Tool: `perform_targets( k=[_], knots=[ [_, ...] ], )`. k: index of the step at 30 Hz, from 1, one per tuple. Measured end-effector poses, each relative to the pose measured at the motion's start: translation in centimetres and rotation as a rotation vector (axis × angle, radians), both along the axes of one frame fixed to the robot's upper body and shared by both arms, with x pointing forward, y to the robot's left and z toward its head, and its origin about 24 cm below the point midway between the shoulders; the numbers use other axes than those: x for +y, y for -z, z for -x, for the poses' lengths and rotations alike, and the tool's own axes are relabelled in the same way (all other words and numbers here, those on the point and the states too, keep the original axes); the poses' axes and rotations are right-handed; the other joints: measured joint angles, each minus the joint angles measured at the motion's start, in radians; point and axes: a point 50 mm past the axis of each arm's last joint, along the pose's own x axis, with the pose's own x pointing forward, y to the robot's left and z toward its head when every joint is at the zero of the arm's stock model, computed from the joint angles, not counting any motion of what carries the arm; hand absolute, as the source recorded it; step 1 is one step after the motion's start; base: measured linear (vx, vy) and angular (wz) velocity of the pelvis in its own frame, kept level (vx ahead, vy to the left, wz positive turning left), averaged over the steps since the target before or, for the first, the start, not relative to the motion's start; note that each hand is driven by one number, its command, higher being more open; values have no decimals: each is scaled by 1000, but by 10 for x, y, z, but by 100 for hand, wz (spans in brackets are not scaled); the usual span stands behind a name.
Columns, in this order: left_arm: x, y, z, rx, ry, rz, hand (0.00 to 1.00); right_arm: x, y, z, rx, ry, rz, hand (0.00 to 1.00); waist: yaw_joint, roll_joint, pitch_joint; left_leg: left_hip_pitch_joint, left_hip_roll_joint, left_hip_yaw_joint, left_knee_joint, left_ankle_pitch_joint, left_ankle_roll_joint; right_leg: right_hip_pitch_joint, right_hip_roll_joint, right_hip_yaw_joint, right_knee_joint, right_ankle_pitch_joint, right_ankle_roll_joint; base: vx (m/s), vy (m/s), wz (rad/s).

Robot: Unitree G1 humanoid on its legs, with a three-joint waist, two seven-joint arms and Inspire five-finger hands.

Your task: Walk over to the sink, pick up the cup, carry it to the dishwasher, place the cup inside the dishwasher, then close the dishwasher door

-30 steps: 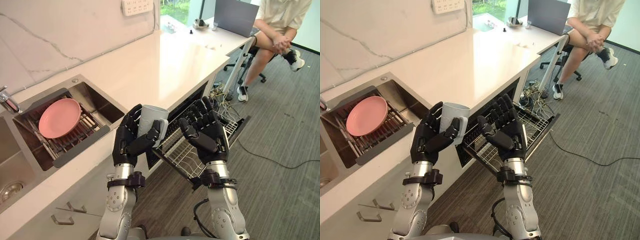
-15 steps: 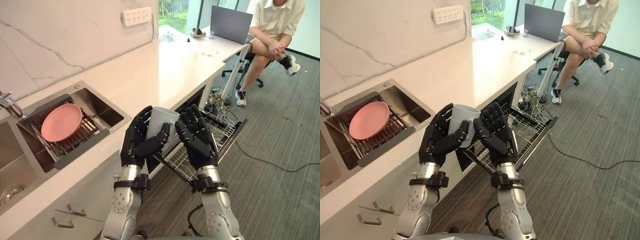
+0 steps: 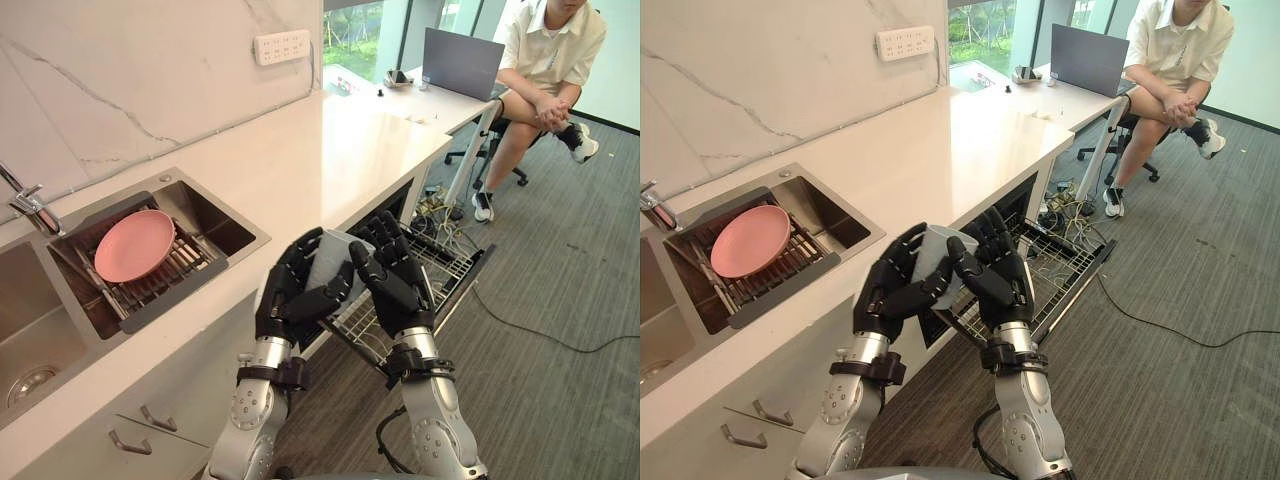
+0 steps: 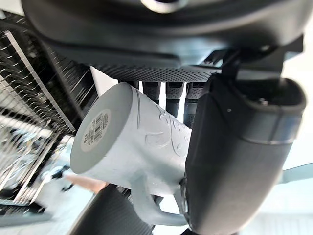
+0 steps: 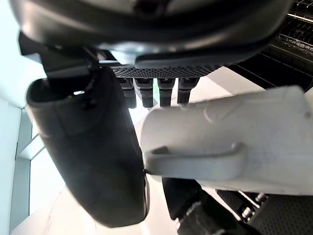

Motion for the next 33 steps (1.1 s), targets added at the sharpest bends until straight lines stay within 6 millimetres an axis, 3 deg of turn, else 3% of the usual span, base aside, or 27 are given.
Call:
perform_targets(
  k=[18,19,32,33],
  knots=[
    [10,-3,-9,-78,42,-290,30,-14,15,-10,84,-120,108,90,1,-2,-21,-6,-7,-1,0,13,-1,-8,-1,-4,1,4,-2,-2,1,0],
    [11,-5,-11,-94,49,-320,30,-15,15,-11,86,-126,120,30,1,-3,-21,-6,-7,-2,0,14,-1,-10,-1,-5,1,4,-3,-33,-1,0],
    [8,-15,-14,-183,114,-462,30,-26,19,-12,96,-107,157,30,-3,-21,-33,-7,-7,-3,0,15,-1,-11,-1,-7,-5,5,-7,0,0,0],
    [8,-16,-15,-190,114,-473,90,-26,19,-12,98,-106,145,30,-4,-21,-33,-7,-7,-3,0,15,-1,-11,-1,-8,-5,5,-7,0,0,0]
  ],
)
